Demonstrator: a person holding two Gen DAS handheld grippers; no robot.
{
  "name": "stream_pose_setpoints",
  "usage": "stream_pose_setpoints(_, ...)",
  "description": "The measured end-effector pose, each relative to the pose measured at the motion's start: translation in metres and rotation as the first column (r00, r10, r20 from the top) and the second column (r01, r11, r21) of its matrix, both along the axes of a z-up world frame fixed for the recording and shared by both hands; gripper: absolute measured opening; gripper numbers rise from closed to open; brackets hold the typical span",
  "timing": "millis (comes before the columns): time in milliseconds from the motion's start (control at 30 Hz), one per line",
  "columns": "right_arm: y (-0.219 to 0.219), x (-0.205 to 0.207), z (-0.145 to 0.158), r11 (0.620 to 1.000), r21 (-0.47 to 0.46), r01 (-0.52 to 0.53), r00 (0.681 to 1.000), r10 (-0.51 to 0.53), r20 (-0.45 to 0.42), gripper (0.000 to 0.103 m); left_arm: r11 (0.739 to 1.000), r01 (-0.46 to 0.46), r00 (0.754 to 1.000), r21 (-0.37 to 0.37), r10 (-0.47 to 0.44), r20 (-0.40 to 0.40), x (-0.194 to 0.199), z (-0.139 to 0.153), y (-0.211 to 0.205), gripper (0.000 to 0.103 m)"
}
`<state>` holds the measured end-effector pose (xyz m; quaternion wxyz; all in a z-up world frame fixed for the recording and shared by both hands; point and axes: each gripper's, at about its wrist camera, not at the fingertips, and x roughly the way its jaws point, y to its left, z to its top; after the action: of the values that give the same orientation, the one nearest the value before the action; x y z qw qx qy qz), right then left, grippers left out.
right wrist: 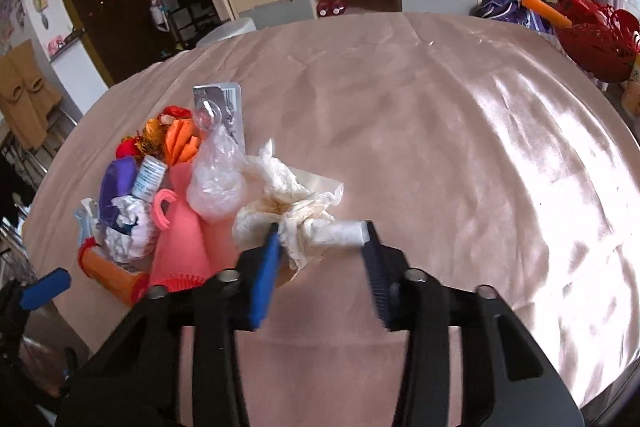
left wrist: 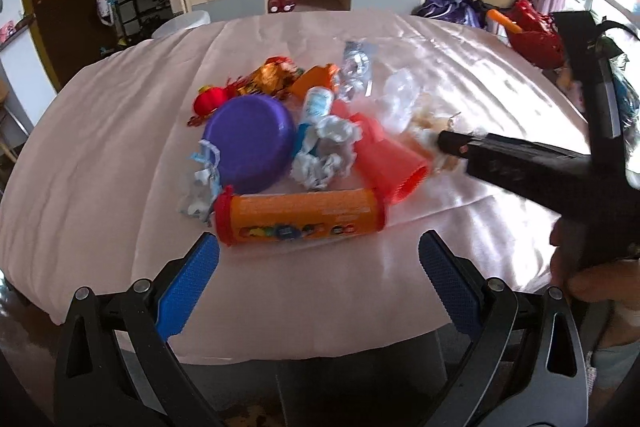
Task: Collect trash
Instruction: 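Grasp the red cone with the left tool while the right tool grasps the crumpled tissue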
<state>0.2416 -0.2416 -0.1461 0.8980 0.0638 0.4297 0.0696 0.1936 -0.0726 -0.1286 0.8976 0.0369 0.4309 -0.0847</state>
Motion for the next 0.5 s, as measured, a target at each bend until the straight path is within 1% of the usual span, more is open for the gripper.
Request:
stream_pose_setpoints(33, 0.0, 0.001, -0.001, 1.0, -0.009, -0.003, 1.0, 0.003, 0.0, 0.023, 1.0, 0.002, 1.0, -0.001, -0.002, 0.004, 0.002, 0.001, -0.002, 0.095)
stream_pose_setpoints(67, -0.001, 0.001, -0.001, 1.0, -0.001, -0.009, 1.0, 0.009, 0.001, 0.017, 1.0, -0.006, 1.0, 0.012, 0.006, 0.011, 0.005, 0.001, -0.004, 0.095)
stream_pose_setpoints(100, -0.004, 0.0, -0.001, 1.0, 0.007, -0.009, 1.0, 0.009, 0.003, 0.014, 0.999, -0.015, 1.0, 0.028, 0.015, 0.017, 0.007, 0.001, -0.005, 0.095)
stream_pose_setpoints(133, -0.005, -0.001, 0.0, 1.0, 0.003, -0.007, 1.0, 0.007, 0.007, 0.008, 0.999, -0.025, 0.999, 0.041, 0.024, 0.026, 0.009, 0.002, -0.007, 0.094)
stream_pose_setpoints(167, -0.007, -0.002, 0.0, 1.0, -0.002, -0.003, 1.0, 0.003, 0.012, 0.008, 0.999, -0.029, 0.999, 0.041, 0.027, 0.033, 0.012, 0.003, -0.008, 0.094)
stream_pose_setpoints(233, -0.012, -0.004, 0.0, 1.0, 0.004, 0.004, 1.0, -0.004, 0.018, 0.008, 1.0, -0.017, 0.999, 0.011, 0.017, 0.039, 0.015, 0.006, -0.009, 0.093)
stream_pose_setpoints(333, -0.024, -0.006, 0.005, 1.0, 0.018, 0.023, 0.999, -0.024, 0.026, 0.008, 1.0, 0.007, 0.999, -0.022, -0.006, 0.048, 0.021, 0.012, -0.016, 0.086)
stream_pose_setpoints(400, -0.03, -0.008, 0.008, 0.999, 0.028, 0.035, 0.999, -0.036, 0.033, 0.008, 0.999, 0.03, 0.998, -0.039, -0.028, 0.047, 0.024, 0.014, -0.023, 0.077)
stream_pose_setpoints(433, -0.034, -0.009, 0.01, 0.999, 0.032, 0.041, 0.998, -0.042, 0.037, 0.008, 0.998, 0.043, 0.998, -0.054, -0.041, 0.043, 0.026, 0.015, -0.026, 0.074)
stream_pose_setpoints(500, -0.041, -0.012, 0.014, 0.998, 0.033, 0.052, 0.998, -0.054, 0.045, 0.008, 0.994, 0.066, 0.997, -0.086, -0.064, 0.031, 0.03, 0.015, -0.032, 0.065)
